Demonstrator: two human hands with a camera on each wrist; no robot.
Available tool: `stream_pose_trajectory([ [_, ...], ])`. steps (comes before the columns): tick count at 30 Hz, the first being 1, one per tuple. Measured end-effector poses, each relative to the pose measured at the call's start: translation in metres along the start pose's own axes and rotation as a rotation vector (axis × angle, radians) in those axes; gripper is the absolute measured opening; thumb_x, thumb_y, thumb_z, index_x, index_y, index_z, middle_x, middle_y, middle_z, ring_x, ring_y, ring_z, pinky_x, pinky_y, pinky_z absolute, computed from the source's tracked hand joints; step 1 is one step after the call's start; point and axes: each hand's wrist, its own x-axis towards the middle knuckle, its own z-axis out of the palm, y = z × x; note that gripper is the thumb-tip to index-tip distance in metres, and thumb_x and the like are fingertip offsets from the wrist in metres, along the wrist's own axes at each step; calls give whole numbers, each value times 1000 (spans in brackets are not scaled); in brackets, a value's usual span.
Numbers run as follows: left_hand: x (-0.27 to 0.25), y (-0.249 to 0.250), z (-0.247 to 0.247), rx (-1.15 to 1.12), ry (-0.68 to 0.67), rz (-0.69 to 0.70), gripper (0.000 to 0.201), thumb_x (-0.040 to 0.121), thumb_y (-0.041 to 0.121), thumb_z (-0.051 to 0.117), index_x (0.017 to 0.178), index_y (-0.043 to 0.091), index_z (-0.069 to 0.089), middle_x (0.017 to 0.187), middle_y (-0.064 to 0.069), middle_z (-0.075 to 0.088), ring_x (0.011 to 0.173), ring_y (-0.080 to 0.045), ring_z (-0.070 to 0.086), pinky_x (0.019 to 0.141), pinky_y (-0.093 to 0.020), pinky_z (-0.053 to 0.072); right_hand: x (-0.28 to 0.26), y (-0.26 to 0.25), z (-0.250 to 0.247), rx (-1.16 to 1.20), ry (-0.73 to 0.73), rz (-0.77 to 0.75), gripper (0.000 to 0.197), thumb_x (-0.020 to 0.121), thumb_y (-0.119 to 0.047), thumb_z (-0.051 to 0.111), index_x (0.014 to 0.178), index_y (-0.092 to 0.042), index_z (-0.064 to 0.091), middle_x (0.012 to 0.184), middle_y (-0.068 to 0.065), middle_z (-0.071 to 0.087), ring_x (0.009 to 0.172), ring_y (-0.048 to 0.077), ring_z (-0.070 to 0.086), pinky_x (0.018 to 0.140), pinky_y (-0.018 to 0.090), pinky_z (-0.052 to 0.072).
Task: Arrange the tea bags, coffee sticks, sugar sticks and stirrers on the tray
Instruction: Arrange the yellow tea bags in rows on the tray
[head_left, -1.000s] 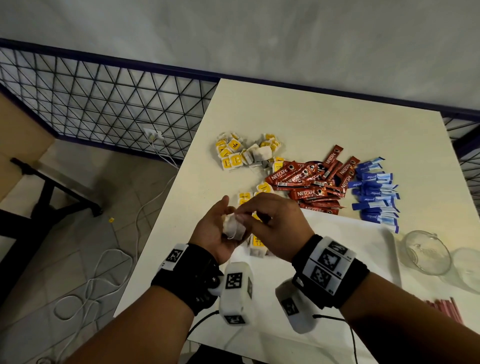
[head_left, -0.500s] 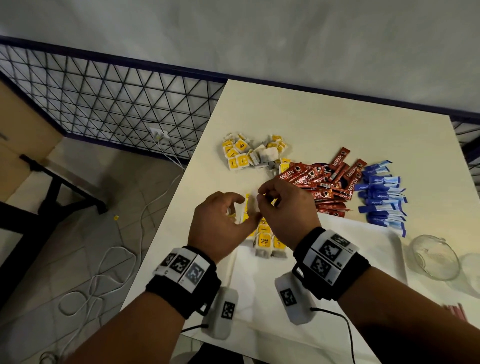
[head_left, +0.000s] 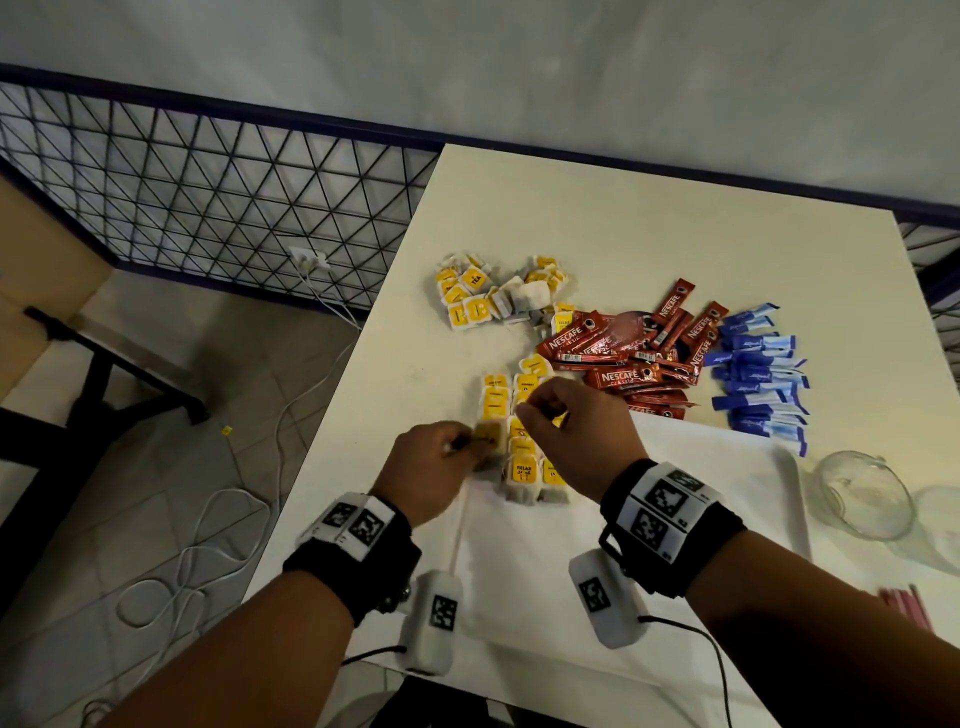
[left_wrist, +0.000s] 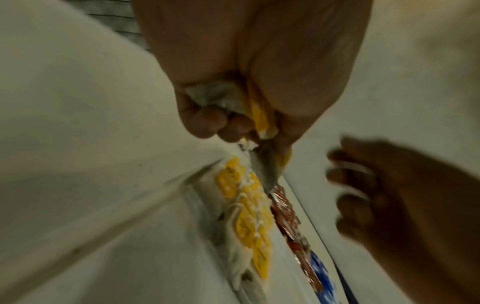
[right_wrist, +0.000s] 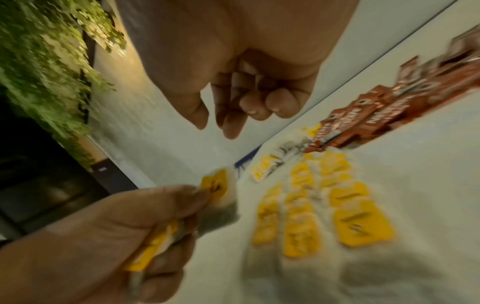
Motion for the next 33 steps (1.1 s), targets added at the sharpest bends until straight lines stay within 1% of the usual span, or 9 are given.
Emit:
stream_pose_trajectory([
  [3, 3, -21, 5, -3, -139, -153, 24, 85, 37, 70, 66, 22, 66, 50, 9, 57, 46, -5, 47, 55, -24, 39, -8, 31, 6, -130, -131, 83, 10, 88, -35, 59, 85, -26, 64, 81, -11, 66, 77, 10, 60, 70, 24, 48],
  [6, 4, -27, 15, 65, -193, -167, 33, 87, 28, 68, 57, 28, 56, 46, 10, 49, 50, -4, 43, 58, -25, 35, -17, 53, 13, -190, -227, 162, 10, 87, -31, 56, 92, -26, 64, 91, -7, 68, 84, 16, 61, 75, 31, 51],
  [10, 1, -28, 20, 129, -188, -157, 28, 89, 31, 65, 63, 27, 58, 53, 9, 51, 53, -7, 48, 60, -25, 37, -23, 67, 18, -191, -260, 233, 14, 86, -22, 55, 97, -21, 62, 97, 0, 67, 87, 22, 59, 76, 31, 49],
  [14, -1, -25, 21, 212, -115, -156, 18, 90, 33, 63, 73, 25, 61, 60, 10, 54, 64, -15, 52, 63, -23, 35, -25, 71, 22, -143, -232, 296, 15, 84, -17, 56, 98, -21, 59, 96, 1, 65, 83, 20, 56, 64, 25, 39],
  [17, -3, -22, 24, 260, -43, -163, 16, 87, 37, 65, 80, 23, 62, 77, 4, 65, 74, -15, 55, 66, -23, 36, -27, 71, 24, -97, -219, 319, 18, 81, -18, 62, 96, -25, 55, 92, -3, 63, 79, 16, 55, 55, 16, 35],
  [20, -4, -21, 26, 214, 12, -204, 16, 85, 38, 68, 81, 25, 59, 80, 4, 65, 77, -17, 59, 67, -24, 41, -29, 71, 25, -81, -216, 298, 20, 79, -18, 66, 93, -26, 54, 89, -5, 62, 78, 15, 55, 57, 13, 35],
  [25, -3, -18, 27, 221, 33, -225, 21, 83, 36, 70, 86, 26, 52, 79, 8, 60, 78, -18, 59, 71, -26, 46, -33, 70, 25, -80, -198, 230, 23, 78, -16, 68, 99, -23, 62, 91, -5, 59, 75, 14, 55, 68, 21, 41],
  [29, -2, -18, 27, 276, -7, -120, 20, 87, 32, 65, 101, 28, 52, 87, 0, 68, 83, -26, 63, 76, -36, 53, -36, 71, 29, -134, -218, 132, 27, 80, -19, 70, 107, -21, 68, 100, -2, 59, 72, 13, 52, 74, 21, 42],
  [33, -3, -24, 28, 409, -78, 16, 24, 91, 33, 58, 114, 30, 63, 103, -2, 70, 98, -26, 64, 83, -37, 52, -39, 71, 31, -138, -209, 96, 28, 82, -21, 70, 110, -19, 70, 108, 1, 59, 86, 22, 60, 77, 20, 40],
])
